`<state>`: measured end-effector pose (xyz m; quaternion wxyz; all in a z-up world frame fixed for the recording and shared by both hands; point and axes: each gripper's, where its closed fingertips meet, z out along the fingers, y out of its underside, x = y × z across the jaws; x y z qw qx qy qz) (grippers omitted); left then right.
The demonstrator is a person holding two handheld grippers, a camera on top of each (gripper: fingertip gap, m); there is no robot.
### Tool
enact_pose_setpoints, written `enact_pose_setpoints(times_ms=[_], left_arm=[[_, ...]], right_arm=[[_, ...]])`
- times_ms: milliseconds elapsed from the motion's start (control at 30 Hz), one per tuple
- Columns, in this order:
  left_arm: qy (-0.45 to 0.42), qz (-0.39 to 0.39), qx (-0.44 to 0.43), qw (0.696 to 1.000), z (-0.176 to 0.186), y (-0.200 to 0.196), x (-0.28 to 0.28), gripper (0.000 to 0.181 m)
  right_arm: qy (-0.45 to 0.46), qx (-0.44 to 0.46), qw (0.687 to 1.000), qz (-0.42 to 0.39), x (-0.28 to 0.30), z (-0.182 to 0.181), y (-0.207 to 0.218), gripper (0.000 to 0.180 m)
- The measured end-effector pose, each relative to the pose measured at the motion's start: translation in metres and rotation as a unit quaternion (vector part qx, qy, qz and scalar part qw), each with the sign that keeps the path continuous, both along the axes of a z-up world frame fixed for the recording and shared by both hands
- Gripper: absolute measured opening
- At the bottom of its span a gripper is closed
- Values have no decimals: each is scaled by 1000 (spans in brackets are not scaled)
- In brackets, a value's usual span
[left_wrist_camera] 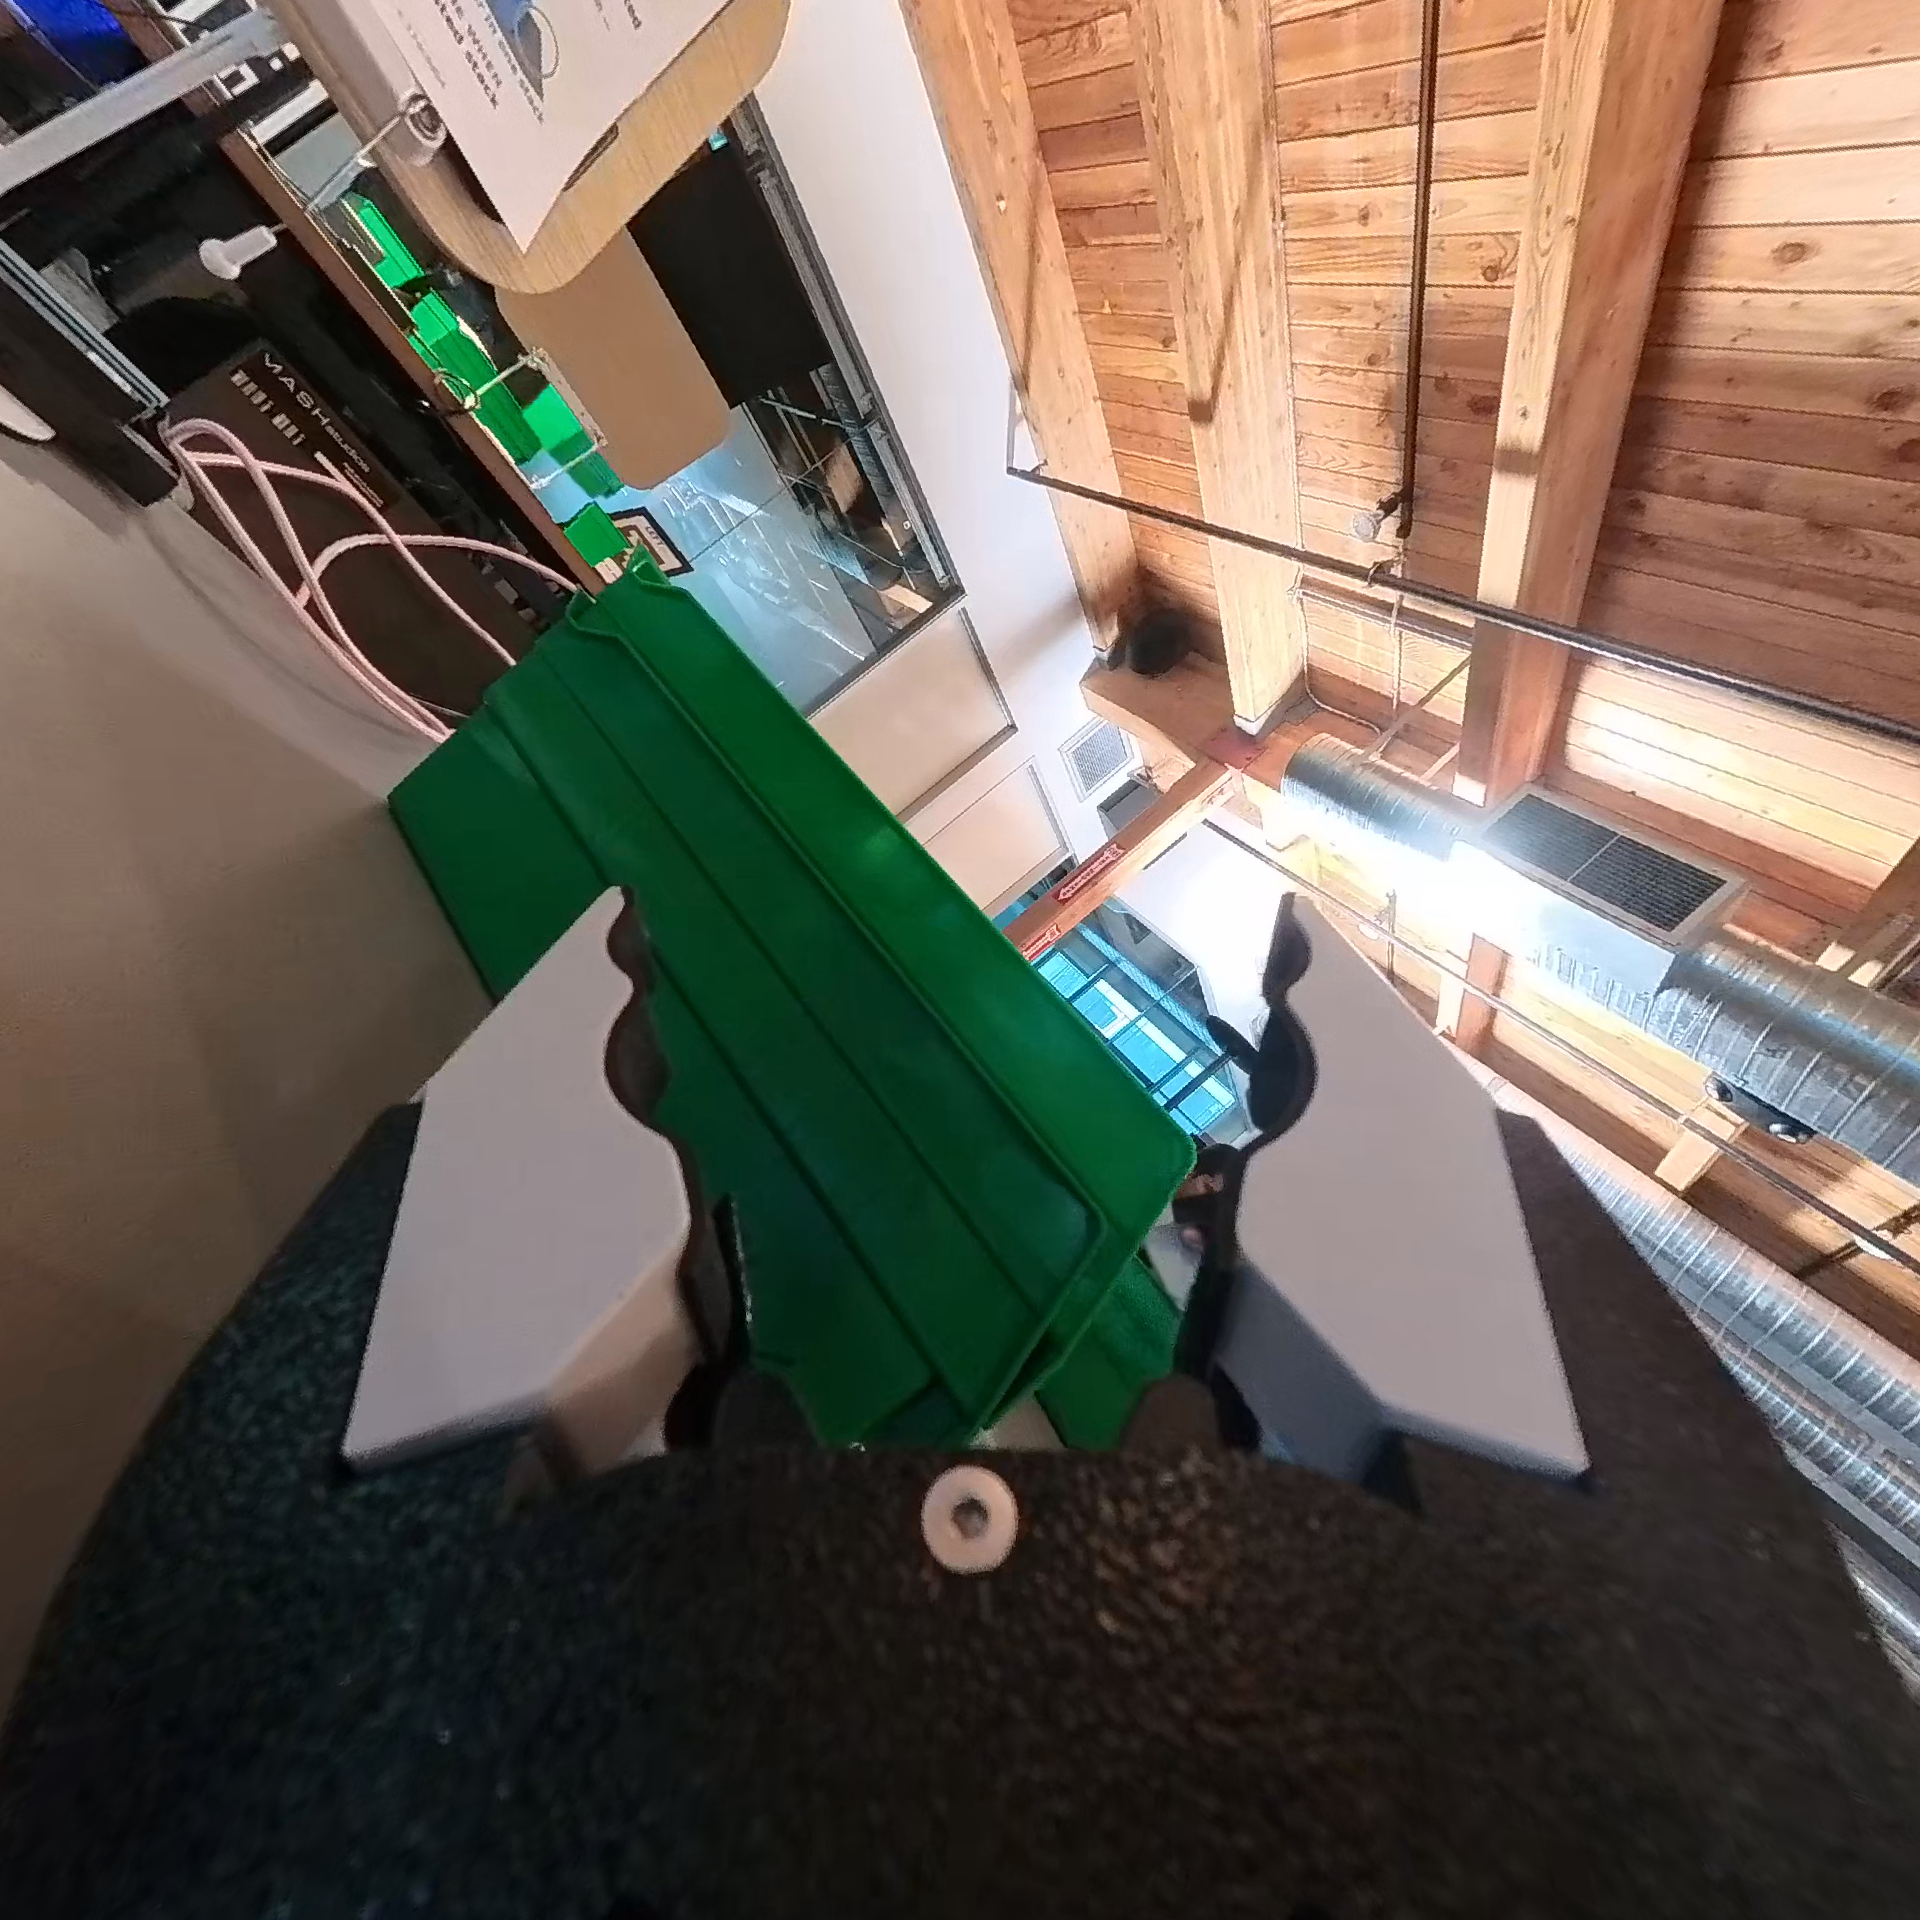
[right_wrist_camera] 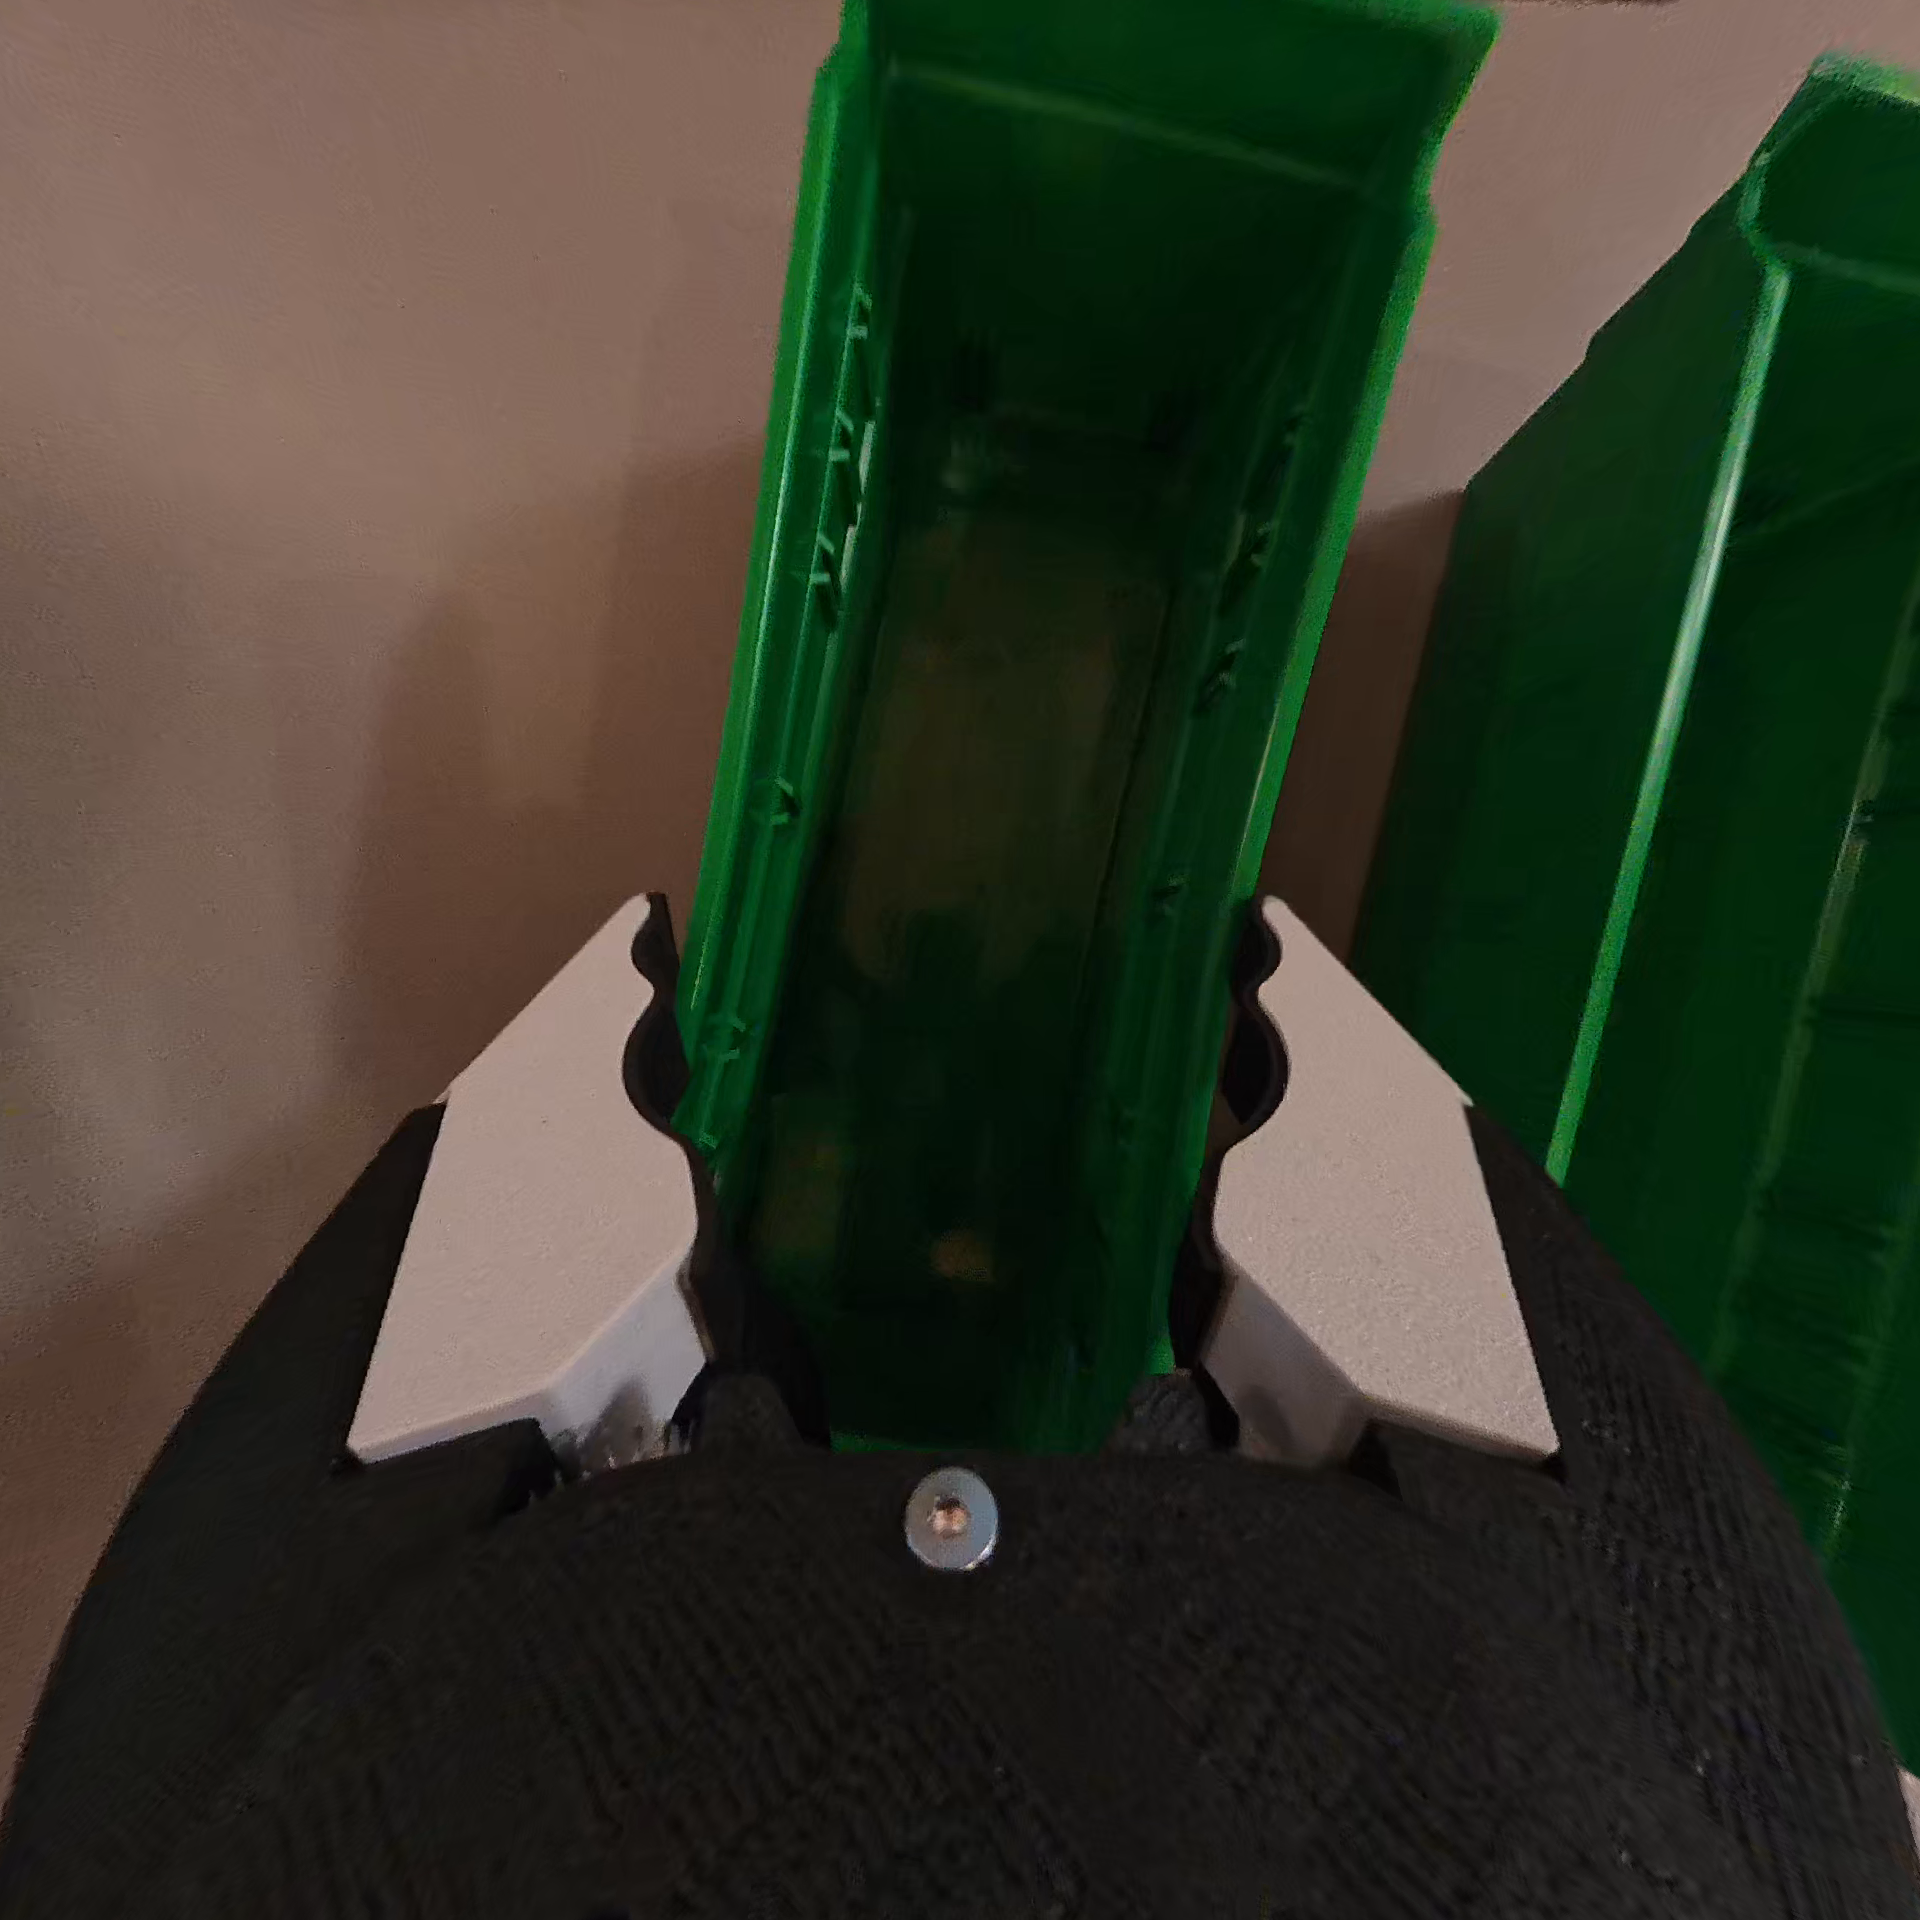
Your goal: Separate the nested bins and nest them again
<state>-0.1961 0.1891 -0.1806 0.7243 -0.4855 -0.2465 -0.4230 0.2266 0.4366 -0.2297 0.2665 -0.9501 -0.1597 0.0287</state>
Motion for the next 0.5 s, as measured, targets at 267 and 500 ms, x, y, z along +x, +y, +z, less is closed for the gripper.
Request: enact_pose_setpoints(times_ms=[267, 500], left_arm=[[-7, -1, -4, 1000, -2, 1, -1, 119], [0, 8, 4, 1000, 2, -3, 0, 121]], right_arm=[[-54, 78, 995, -16, 5, 29, 15, 121], [221, 92, 954, 180, -195, 119, -47, 122]])
